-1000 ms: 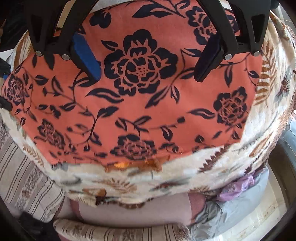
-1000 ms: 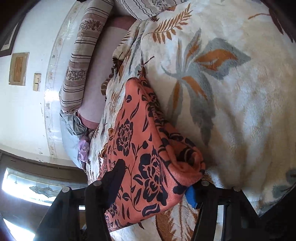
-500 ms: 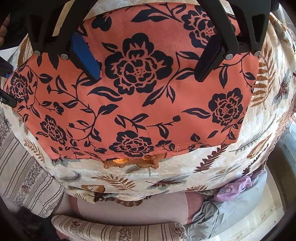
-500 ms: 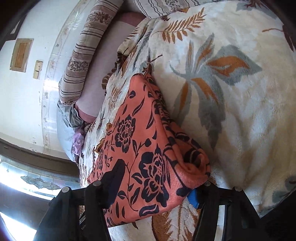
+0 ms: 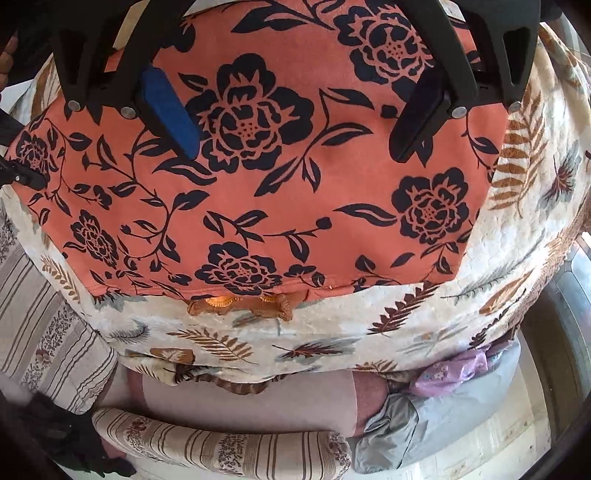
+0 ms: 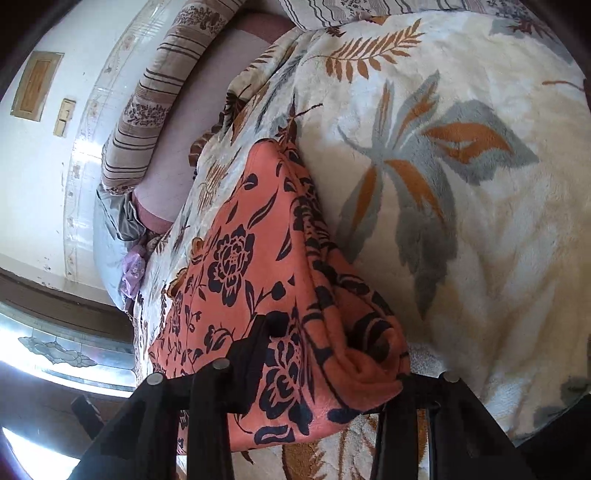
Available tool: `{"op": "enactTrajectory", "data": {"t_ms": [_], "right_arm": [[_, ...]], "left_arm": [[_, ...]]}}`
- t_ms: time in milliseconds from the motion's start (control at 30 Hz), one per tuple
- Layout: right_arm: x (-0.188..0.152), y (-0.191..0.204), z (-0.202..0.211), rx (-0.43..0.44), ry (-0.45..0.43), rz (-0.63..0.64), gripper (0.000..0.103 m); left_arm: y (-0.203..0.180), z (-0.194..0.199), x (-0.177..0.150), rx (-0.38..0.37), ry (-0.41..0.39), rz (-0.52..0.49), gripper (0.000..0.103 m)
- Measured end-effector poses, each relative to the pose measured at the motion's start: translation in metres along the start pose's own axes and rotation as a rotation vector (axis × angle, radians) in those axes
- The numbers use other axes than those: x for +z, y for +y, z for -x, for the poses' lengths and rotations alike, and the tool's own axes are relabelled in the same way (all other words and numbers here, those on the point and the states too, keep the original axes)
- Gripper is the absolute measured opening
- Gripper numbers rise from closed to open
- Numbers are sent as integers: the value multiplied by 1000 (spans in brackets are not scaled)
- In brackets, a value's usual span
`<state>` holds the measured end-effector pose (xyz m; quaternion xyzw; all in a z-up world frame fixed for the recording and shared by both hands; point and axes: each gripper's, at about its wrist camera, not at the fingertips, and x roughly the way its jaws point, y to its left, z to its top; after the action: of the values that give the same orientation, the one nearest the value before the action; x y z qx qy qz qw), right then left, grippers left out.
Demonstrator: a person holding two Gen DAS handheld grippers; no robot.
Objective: Fold small clothes
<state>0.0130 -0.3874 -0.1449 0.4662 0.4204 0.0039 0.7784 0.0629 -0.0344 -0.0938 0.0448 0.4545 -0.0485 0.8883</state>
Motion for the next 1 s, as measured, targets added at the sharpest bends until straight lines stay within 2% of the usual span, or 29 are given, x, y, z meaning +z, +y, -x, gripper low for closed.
{"op": "enactTrajectory", "data": {"t_ms": [67,100,133,200,233,267,333,400,500,600,667,733,800,867,1000], "right_arm": [[0,-2,-3,6,-1,-29,48],[1,0,-3,-1,-4,-27,49],[2,6,-5,-27,-4,8,49],[5,25,-11,-82,15,98,22],[6,35,-11,-112,14,123,14],[7,51,-8,-132,-5,166,13],[3,94,4,-127,-55,273,13],[-11,146,16,-119,-105,412,12],[-52,217,18,-81,-133,618,12],[-107,257,-8,-78,-96,798,12],[-141,261,-39,-89,-34,867,12],[-161,246,-73,-104,64,862,12],[-176,229,-105,-144,145,853,12],[-179,226,-103,-134,132,852,12],[-167,233,-82,-99,108,871,12]], "left_arm": [[-1,-30,-9,-2,94,-8,103],[0,-27,-9,-5,35,-14,103],[-1,-27,-7,-2,49,-28,103],[3,-25,0,-32,82,2,103],[8,-24,3,-62,93,19,103],[16,-19,4,-107,91,50,103],[43,-3,5,-181,42,166,103],[81,14,3,-259,-3,323,103],[138,30,3,-368,-38,526,103],[176,31,3,-492,-46,629,103],[187,25,4,-550,-40,661,103],[189,13,6,-624,-16,671,103],[185,-7,6,-690,49,703,103],[179,-22,6,-714,112,727,102],[168,-20,17,-748,103,729,101]]}}
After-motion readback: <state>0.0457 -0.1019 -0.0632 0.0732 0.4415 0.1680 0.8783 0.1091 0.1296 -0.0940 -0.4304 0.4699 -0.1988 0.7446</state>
